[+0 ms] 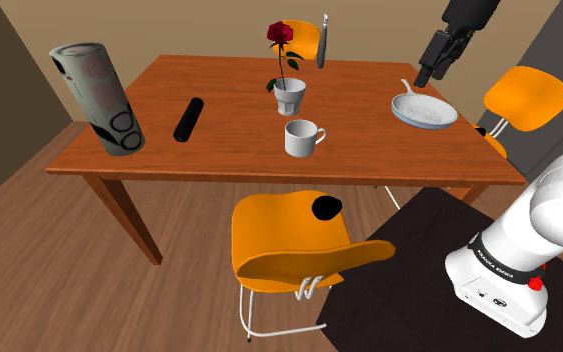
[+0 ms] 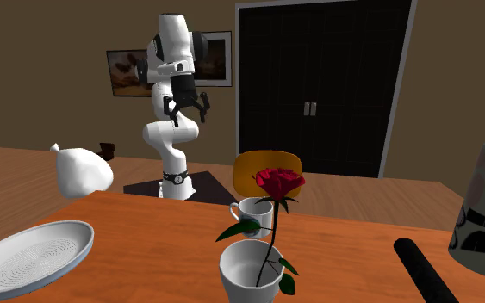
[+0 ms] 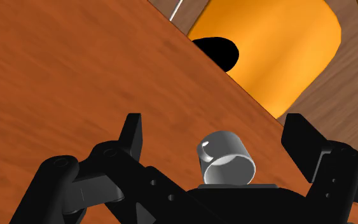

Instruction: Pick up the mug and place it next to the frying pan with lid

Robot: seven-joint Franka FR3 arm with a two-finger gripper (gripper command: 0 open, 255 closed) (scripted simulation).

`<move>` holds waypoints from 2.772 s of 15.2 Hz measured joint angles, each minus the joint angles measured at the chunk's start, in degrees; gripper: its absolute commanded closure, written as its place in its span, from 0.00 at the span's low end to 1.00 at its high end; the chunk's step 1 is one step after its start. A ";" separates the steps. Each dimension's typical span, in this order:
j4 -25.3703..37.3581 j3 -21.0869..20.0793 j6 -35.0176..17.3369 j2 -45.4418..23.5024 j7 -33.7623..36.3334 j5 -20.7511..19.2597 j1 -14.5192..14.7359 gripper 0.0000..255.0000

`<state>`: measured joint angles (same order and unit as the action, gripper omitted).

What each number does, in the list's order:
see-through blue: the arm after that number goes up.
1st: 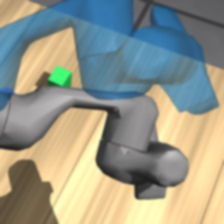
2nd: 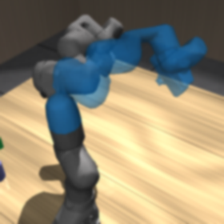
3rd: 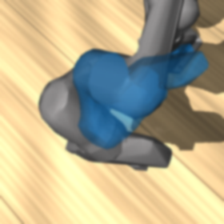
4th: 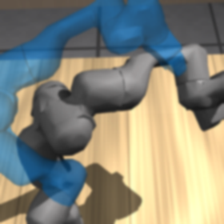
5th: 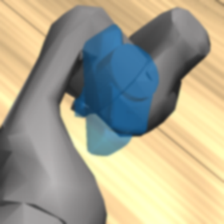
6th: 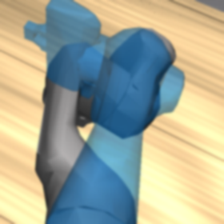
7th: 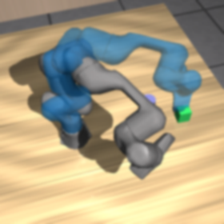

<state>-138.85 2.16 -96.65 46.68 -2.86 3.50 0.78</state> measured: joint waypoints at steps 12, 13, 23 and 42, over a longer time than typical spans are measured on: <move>2.15 -7.99 -15.75 -18.03 8.33 0.89 1.37 0.00; 3.70 -8.71 -16.54 -20.40 9.28 0.63 1.36 0.00; 14.14 -14.89 -26.23 -41.66 20.17 -5.21 1.72 0.00; 24.94 -15.61 -33.41 -61.64 29.39 -13.93 3.95 0.00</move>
<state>-113.91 -13.45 -130.06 -14.97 26.53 -10.44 4.73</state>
